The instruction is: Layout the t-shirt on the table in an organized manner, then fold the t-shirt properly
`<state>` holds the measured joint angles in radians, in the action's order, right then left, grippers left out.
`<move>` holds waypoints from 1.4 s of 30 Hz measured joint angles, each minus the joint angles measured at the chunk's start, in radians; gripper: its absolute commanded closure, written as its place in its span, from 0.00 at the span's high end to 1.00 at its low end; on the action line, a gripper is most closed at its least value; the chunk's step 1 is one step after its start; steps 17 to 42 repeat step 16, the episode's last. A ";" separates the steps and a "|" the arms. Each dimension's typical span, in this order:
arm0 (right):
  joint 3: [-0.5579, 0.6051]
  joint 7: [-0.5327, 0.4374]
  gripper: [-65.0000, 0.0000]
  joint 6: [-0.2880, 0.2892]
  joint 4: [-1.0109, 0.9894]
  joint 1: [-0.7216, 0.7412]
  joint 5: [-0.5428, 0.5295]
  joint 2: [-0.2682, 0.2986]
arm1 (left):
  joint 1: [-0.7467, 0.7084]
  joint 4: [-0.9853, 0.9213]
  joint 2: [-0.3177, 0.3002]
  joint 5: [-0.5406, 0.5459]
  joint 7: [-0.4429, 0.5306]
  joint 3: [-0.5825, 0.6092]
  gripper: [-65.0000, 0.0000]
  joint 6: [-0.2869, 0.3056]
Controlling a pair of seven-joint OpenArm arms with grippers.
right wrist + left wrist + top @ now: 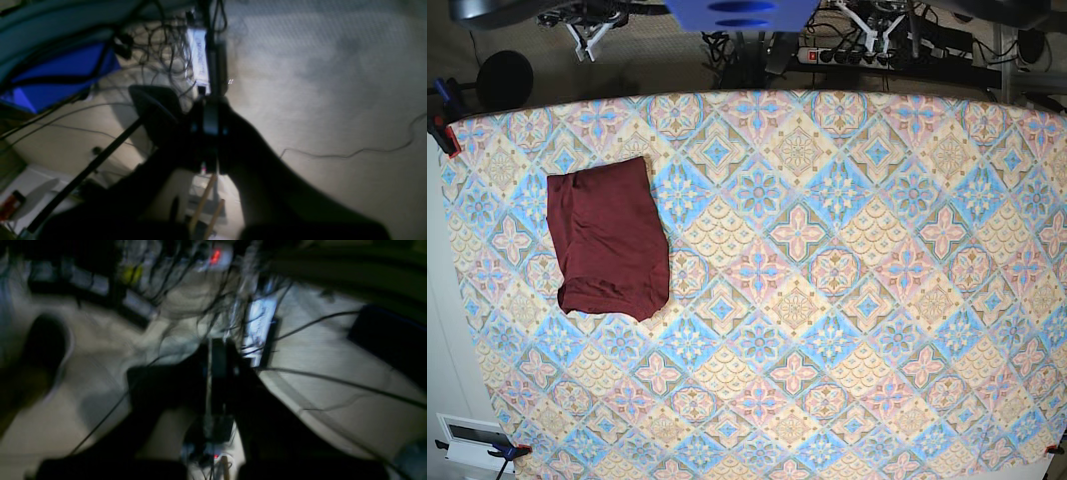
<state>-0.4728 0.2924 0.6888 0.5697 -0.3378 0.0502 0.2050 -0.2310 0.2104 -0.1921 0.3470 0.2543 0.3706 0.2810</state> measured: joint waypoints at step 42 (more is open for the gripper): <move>0.183 -0.077 0.00 -0.301 -0.147 0.089 -0.001 -0.006 | 0.060 -0.002 0.094 0.000 0.014 0.094 0.01 -0.004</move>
